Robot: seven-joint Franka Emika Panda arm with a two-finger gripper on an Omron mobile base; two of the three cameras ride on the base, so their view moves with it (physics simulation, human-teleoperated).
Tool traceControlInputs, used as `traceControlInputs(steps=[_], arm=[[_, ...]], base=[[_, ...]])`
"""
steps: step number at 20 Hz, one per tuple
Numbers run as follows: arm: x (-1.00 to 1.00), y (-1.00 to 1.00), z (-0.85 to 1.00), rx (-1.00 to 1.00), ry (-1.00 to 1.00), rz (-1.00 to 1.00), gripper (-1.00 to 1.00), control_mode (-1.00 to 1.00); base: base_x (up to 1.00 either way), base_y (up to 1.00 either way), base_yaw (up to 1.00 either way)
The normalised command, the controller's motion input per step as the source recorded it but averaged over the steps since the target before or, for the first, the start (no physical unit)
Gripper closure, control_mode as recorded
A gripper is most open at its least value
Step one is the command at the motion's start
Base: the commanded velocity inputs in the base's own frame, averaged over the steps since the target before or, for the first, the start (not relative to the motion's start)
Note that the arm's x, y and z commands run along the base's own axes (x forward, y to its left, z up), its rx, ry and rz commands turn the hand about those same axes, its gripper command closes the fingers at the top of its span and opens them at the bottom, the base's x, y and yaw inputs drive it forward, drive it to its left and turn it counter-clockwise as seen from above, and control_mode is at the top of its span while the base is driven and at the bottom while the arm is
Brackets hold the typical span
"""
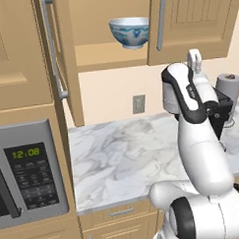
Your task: Pick the mug and place it in the sink. Pick the bowl and place it in the open cabinet and then close the cabinet.
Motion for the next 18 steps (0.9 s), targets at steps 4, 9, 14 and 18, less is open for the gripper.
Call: traceControlInputs(steps=[4, 9, 14, 18], arm=[[-0.54, -0.65, 1.0, 0.2, 0.0, 0.15, -1.0, -1.0], [-0.79, -0.41, 0.88, 0.19, -0.04, 0.15, -1.0, -1.0], [-1.0, -0.05, 0.22, 0.1, 0.0, 0.1, -1.0, -1.0], [-1.0, -0.01, 0.0, 0.0, 0.02, 0.03, -1.0, -1.0]], base=[[0.0, 0.0, 0.0], [0.0, 0.0, 0.0], [0.0, 0.0, 0.0], [0.0, 0.0, 0.0]])
